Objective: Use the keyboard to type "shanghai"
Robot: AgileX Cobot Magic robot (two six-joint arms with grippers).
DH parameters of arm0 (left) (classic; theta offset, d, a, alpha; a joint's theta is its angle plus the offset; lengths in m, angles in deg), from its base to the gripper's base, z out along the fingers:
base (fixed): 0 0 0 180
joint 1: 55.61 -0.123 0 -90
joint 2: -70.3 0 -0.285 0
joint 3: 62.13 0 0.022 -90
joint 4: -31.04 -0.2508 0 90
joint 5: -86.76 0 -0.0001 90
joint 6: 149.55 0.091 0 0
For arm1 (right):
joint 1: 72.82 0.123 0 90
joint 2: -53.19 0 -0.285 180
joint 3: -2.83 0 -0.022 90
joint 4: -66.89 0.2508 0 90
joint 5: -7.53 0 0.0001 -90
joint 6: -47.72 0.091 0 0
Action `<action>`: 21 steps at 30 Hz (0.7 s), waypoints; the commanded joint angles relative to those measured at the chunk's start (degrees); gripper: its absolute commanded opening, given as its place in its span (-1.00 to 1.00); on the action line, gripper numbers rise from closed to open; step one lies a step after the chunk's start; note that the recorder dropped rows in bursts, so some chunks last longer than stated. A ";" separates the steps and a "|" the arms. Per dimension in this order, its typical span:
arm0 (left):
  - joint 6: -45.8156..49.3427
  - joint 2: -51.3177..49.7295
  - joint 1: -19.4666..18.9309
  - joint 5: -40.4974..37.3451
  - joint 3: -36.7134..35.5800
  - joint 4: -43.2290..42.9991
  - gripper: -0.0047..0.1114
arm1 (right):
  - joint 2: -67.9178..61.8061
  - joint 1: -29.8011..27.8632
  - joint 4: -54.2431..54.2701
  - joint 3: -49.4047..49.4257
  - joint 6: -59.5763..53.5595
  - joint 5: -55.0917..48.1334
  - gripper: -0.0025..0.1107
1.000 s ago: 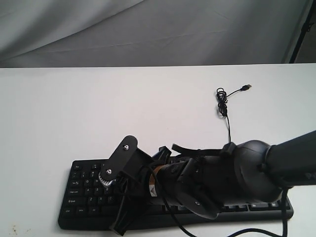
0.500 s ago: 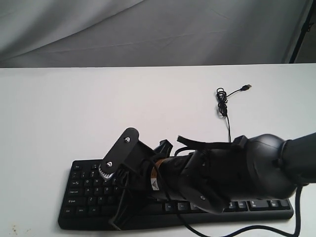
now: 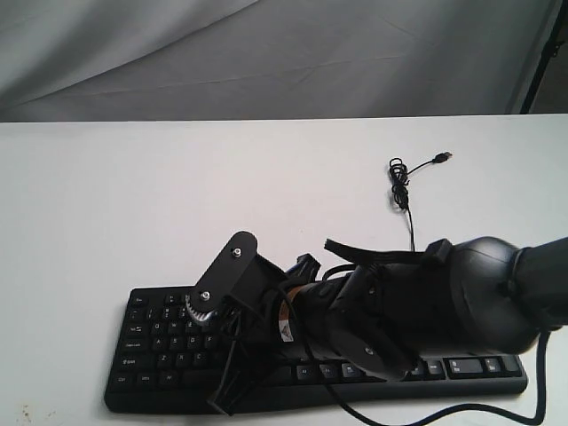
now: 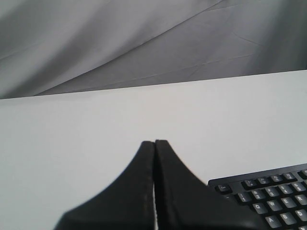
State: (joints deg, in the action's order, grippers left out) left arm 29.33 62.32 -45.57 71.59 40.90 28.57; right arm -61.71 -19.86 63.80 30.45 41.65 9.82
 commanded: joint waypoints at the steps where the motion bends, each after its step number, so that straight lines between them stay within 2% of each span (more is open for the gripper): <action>1: -0.16 0.20 0.20 0.33 -0.25 -0.27 -0.92 | 0.64 -1.02 0.08 0.50 0.07 -0.03 -0.96; 21: -0.16 0.20 0.20 0.33 -0.25 -0.27 -0.92 | 0.64 -1.73 0.08 0.59 0.07 0.11 -0.96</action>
State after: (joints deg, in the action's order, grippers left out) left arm 29.33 62.32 -45.57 71.59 40.90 28.57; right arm -61.71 -21.42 63.80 30.86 41.65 9.49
